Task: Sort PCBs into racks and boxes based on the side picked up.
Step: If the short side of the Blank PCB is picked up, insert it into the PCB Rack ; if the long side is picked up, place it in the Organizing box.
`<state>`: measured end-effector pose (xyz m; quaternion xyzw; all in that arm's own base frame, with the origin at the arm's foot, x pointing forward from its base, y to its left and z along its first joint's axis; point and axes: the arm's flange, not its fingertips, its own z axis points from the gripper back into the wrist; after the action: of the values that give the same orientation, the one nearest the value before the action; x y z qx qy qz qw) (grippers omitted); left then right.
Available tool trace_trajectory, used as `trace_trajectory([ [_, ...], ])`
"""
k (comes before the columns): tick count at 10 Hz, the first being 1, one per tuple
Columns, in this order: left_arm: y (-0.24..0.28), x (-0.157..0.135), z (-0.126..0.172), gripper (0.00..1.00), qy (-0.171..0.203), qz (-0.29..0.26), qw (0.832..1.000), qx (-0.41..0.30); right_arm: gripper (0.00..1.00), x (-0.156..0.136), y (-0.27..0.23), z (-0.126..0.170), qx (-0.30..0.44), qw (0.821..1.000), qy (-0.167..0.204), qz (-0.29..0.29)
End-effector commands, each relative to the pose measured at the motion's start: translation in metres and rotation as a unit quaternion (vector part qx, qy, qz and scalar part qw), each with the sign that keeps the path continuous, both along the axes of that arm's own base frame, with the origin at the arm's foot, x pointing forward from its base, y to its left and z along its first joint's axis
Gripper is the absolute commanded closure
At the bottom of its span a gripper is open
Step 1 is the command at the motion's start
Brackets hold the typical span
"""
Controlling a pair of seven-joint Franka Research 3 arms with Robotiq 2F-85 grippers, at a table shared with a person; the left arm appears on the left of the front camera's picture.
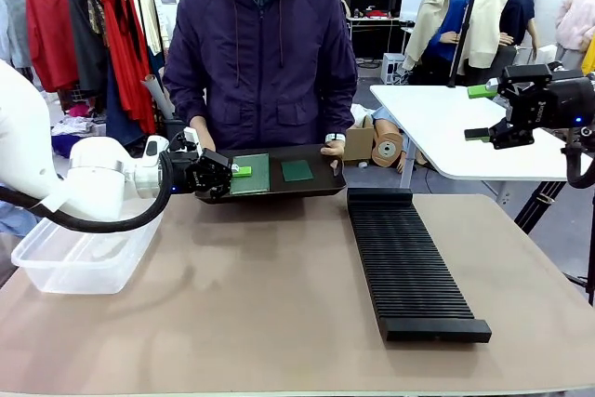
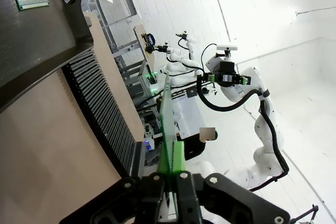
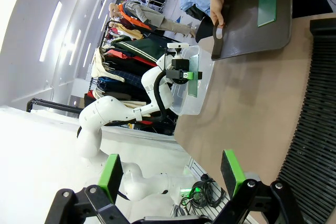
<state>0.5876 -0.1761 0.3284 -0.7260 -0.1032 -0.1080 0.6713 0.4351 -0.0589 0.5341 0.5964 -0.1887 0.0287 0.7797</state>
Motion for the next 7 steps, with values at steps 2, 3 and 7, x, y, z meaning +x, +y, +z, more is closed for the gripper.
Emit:
trace_trajectory([
  [2,0.000,0.000,0.001,1.00,-0.001,-0.001,1.000,-0.001,0.00,0.001,0.000,0.003,0.002,1.000,-0.004,0.003],
  [3,0.000,0.000,0.001,1.00,-0.001,-0.001,1.000,-0.001,0.00,0.001,0.000,0.003,0.002,1.000,-0.004,0.003],
  [7,0.007,-0.003,0.019,1.00,0.025,0.008,0.999,0.026,0.00,0.001,0.000,0.003,0.002,1.000,-0.004,0.003],
])
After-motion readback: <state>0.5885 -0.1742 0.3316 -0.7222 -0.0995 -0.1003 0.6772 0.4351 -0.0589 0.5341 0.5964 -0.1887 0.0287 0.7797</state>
